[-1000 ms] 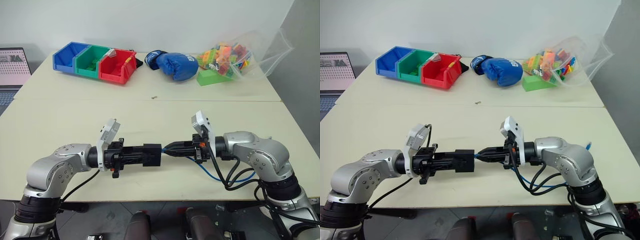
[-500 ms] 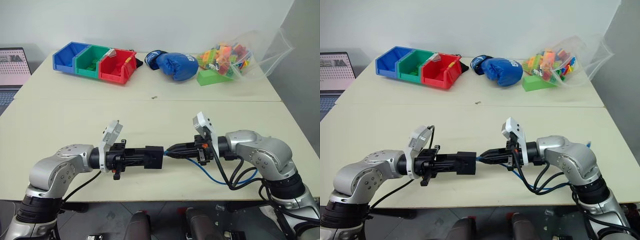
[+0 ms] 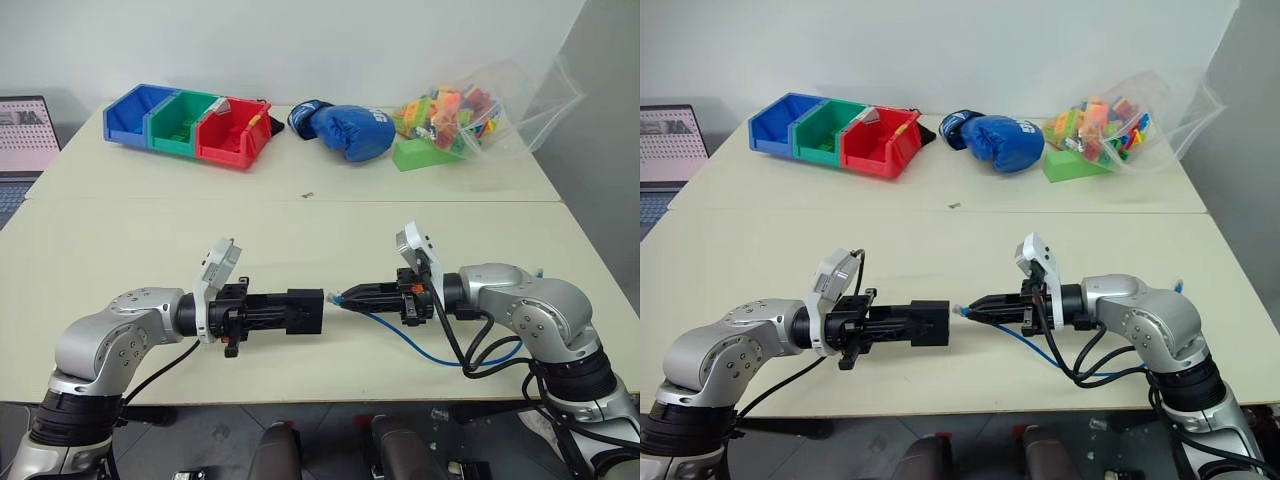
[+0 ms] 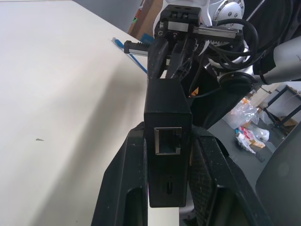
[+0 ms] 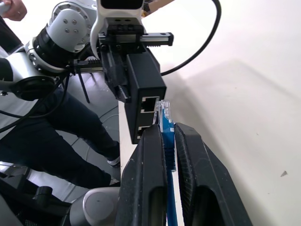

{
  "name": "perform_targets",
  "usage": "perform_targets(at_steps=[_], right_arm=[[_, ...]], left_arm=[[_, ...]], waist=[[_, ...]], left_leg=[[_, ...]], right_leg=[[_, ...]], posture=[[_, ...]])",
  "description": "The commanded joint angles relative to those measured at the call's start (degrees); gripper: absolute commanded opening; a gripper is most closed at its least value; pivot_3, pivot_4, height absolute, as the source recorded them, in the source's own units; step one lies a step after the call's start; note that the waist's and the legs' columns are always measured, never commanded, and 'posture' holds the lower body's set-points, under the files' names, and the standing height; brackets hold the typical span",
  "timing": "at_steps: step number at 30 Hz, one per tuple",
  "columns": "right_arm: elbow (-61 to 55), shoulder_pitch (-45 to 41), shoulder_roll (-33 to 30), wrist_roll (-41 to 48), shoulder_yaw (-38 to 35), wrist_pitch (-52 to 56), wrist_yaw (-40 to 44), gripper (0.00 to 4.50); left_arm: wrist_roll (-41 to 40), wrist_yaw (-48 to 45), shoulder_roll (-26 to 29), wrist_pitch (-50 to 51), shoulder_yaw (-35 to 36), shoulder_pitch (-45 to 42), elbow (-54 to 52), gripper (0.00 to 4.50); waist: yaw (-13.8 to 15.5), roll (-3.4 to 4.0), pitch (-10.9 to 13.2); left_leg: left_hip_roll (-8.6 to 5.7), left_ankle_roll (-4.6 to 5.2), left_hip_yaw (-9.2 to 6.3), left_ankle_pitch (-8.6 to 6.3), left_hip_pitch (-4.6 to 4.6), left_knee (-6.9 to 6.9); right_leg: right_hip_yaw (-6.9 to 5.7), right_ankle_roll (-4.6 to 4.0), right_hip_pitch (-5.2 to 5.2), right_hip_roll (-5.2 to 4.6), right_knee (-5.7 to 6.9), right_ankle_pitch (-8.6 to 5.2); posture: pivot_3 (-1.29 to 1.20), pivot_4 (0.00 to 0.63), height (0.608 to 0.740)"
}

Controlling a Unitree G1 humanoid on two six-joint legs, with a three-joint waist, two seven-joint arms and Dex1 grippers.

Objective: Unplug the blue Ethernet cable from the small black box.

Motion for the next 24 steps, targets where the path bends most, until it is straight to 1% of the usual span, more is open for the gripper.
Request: perform_targets(at_steps=[1,2,5,8,10,12,14,16,19,22,24], right_arm=[[0.97,0.3,-0.27,-4.0,-1.6,-4.14,-2.52,0.03],[1.58,0.42,-0.01,-5.26,-1.58,-5.29,-3.22,0.03],[5.65,0.52,0.96,-13.86,0.35,-12.71,-7.91,0.03],[11.07,-1.85,4.49,-18.86,-0.62,-16.41,-13.96,0.03],[17.59,-5.61,6.79,-23.64,-1.72,-19.01,-19.97,0.03],[26.79,-10.39,8.63,-28.61,-3.08,-21.35,-26.9,0.03],[35.56,-14.29,9.32,-32.18,-3.25,-24.16,-30.78,0.03],[43.82,-17.7,10.06,-34.62,-3.49,-26.9,-33.45,0.03],[54.88,-22.33,11.59,-35.72,-5.75,-29.83,-36.23,0.03],[62.21,-25.24,12.38,-36.04,-7.71,-31.22,-36.57,0.03],[63.68,-25.55,12.18,-36.31,-8.28,-31.96,-35.81,0.73]], left_arm=[[1.09,-0.31,2.42,-2.07,3.34,0.97,1.62,0.78],[1.55,-0.31,2.89,-2.58,3.85,1.5,2.27,0.78],[3.03,0.41,4.16,-4.21,5.41,4.08,2.93,0.78],[3.81,2.66,3.39,-5.14,6.27,4.3,3.08,0.78],[4.02,4.29,2.63,-5.46,6.49,3.55,3.09,0.78],[4.52,6.11,1.85,-5.86,6.46,2.75,2.92,0.78],[5.53,7.68,1.14,-6.64,6.14,2.19,2.96,0.78],[6.82,9.94,0.0,-7.66,5.99,1.15,3.65,0.78],[8.9,12.63,-1.44,-9.46,5.74,-0.42,5.04,0.78],[9.76,13.5,-2.38,-10.29,5.64,-1.16,5.45,0.78],[11.0,15.22,-3.54,-11.49,5.5,-1.92,5.9,0.78]], waist=[[0.01,0.0,0.0],[-0.02,0.0,0.0],[-0.24,0.01,0.0],[-0.13,0.01,0.01],[-0.12,0.02,0.02],[-0.11,0.04,0.03],[-0.12,0.05,0.03],[-0.06,0.04,0.03],[0.03,0.04,0.03],[-0.1,0.06,0.04],[-0.1,0.08,0.06]], left_leg=[[0.0,0.0,0.0,0.0,0.0,0.0],[0.01,0.0,-0.01,0.0,0.0,0.0],[0.02,0.0,0.04,0.0,0.02,-0.03],[0.02,0.0,0.04,0.0,0.01,-0.03],[0.02,0.0,0.03,0.0,-0.01,-0.03],[0.01,0.0,0.07,0.0,-0.01,-0.02],[0.0,0.0,0.1,0.0,0.0,-0.01],[0.0,0.0,0.11,0.0,-0.01,-0.01],[-0.01,0.0,0.13,0.0,-0.03,-0.06],[-0.01,0.0,0.15,0.0,-0.05,-0.07],[-0.01,0.0,0.17,0.0,-0.07,-0.08]], right_leg=[[0.0,0.0,0.0,0.0,0.0,0.0],[0.01,0.0,0.0,0.0,0.0,0.0],[0.03,0.0,-0.05,0.01,0.0,0.0],[0.05,0.0,-0.06,0.0,0.0,0.0],[0.08,0.0,-0.06,0.0,0.0,0.0],[0.07,0.0,-0.07,0.0,0.01,0.01],[0.07,0.0,-0.07,-0.02,0.01,0.02],[0.07,-0.08,-0.07,-0.02,0.0,0.07],[0.12,-0.22,-0.08,-0.03,-0.02,0.13],[0.13,-0.29,-0.09,-0.03,-0.03,0.17],[0.13,-0.3,-0.1,-0.03,-0.03,0.18]], posture=[[0.0,0.15,0.74],[0.0,0.15,0.74],[0.0,0.15,0.74],[0.0,0.15,0.74],[0.0,0.15,0.74],[0.0,0.15,0.74],[0.0,0.15,0.74],[0.0,0.15,0.74],[0.0,0.15,0.74],[0.0,0.15,0.74],[0.0,0.15,0.74]])
